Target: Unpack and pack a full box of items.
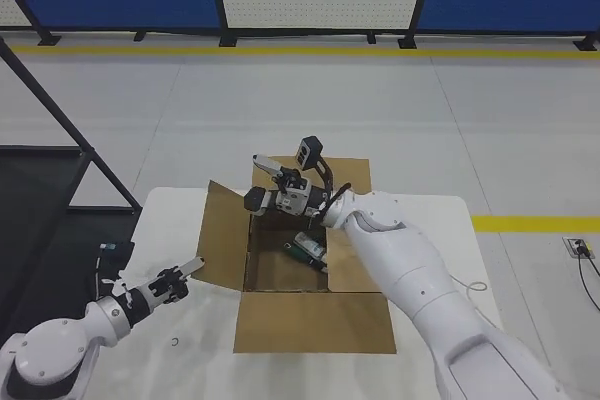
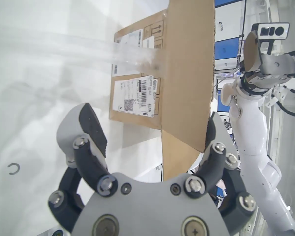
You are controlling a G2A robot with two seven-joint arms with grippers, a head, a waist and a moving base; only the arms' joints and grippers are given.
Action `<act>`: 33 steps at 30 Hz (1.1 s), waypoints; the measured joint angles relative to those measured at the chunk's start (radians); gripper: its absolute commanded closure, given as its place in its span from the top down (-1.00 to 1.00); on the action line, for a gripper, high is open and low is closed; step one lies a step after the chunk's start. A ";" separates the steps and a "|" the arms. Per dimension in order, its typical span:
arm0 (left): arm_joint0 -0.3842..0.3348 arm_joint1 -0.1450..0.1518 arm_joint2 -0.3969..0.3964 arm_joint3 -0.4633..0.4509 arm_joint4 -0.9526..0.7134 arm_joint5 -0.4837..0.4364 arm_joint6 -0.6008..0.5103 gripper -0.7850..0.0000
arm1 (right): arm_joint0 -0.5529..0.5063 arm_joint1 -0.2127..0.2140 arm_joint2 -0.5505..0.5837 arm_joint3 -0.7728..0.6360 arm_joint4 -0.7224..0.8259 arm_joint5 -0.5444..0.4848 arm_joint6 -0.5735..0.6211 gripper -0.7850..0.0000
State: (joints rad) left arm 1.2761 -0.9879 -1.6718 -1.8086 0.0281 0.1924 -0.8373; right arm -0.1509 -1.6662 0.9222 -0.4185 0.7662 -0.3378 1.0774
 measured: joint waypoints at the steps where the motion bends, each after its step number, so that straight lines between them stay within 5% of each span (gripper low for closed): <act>1: 0.005 0.001 -0.004 0.008 0.002 0.004 -0.001 1.00 | -0.005 0.009 0.014 -0.004 -0.002 -0.006 0.003 1.00; 19: -0.057 0.003 0.090 0.177 0.049 0.045 0.006 1.00 | -0.162 0.138 0.204 -0.224 -0.105 0.012 -0.018 1.00; 33: -0.079 0.006 0.127 0.210 0.080 0.064 0.003 1.00 | -0.247 0.173 0.261 -0.365 -0.139 0.103 -0.048 1.00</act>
State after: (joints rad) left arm 1.1967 -0.9817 -1.5448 -1.5985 0.1085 0.2560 -0.8343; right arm -0.3982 -1.4928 1.1836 -0.7832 0.6271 -0.2351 1.0298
